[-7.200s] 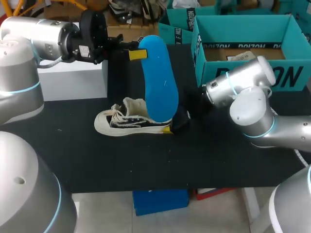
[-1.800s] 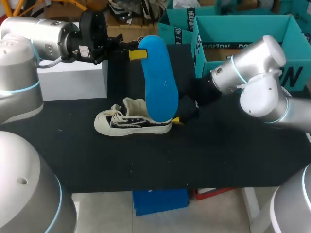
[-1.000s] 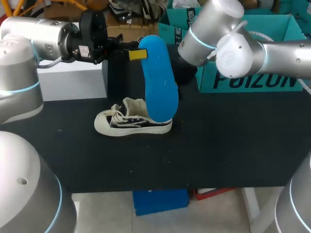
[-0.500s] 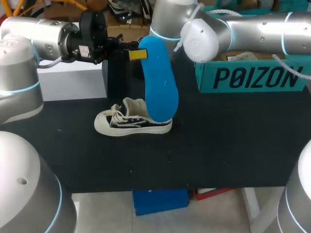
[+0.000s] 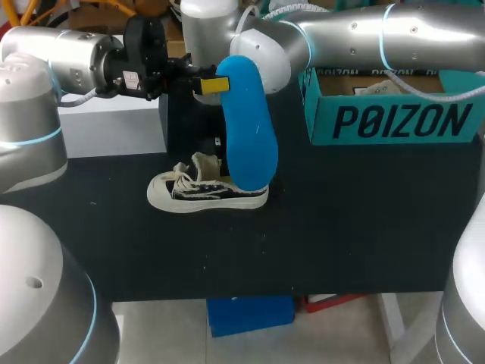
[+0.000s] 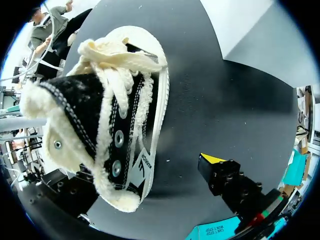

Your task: Take the shoe out of the shoebox, open the shoe tongue, remove and reinsert the insole, then place the shoe into the shoebox

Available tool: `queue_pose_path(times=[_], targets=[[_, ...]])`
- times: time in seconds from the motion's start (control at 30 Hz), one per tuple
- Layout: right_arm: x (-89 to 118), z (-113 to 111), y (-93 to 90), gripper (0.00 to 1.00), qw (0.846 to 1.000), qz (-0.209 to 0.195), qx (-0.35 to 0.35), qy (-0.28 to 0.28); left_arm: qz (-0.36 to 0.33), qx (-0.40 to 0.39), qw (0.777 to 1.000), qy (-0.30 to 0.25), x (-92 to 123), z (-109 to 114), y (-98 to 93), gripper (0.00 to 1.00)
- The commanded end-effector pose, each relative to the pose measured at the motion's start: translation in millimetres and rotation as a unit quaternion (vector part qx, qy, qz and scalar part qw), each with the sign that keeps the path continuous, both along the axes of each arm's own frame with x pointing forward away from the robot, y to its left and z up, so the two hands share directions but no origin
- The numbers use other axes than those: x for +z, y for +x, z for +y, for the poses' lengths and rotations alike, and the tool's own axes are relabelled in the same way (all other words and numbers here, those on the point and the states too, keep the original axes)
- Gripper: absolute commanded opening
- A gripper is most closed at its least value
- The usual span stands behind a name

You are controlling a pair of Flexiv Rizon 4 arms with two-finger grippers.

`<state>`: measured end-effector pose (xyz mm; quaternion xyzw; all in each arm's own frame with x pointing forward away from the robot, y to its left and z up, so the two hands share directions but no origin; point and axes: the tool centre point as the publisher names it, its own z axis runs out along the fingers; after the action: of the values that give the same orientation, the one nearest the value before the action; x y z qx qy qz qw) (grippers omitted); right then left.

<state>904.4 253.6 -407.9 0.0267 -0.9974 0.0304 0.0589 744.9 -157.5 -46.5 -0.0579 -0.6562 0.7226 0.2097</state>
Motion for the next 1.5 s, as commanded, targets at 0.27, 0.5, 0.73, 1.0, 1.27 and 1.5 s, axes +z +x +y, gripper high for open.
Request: queue_pose_path(times=[0.27, 0.5, 0.73, 1.0, 1.27, 1.5], targets=[[-13, 5, -7.3, 0.0, 1.0, -0.002, -0.005, 0.0, -0.001, 0.002, 1.0, 0.0, -1, -1, -0.7, 0.0], [-14, 6, -8.8, 0.0, 1.0, 0.007, 0.002, 0.018, -0.001, 0.002, 1.0, 0.0, -1, -1, -0.7, 0.0], [-14, 6, -8.8, 0.0, 1.0, 0.007, 0.002, 0.018, -0.001, 0.002, 1.0, 0.0, -1, -1, -0.7, 0.0], [-14, 6, -8.8, 0.0, 1.0, 0.007, 0.002, 0.018, -0.001, 0.002, 1.0, 0.0, -1, -1, -0.7, 0.0], [0, -9, -8.1, 0.0, 1.0, -0.005, -0.02, 0.023, -0.001, 0.002, 1.0, 0.0, -1, -1, -0.7, 0.0], [36, -31, -1.1, 0.0, 0.995, -0.042, -0.094, -0.007, -0.001, 0.002, 1.0, 0.0, -1, -1, -0.7, 0.0]])
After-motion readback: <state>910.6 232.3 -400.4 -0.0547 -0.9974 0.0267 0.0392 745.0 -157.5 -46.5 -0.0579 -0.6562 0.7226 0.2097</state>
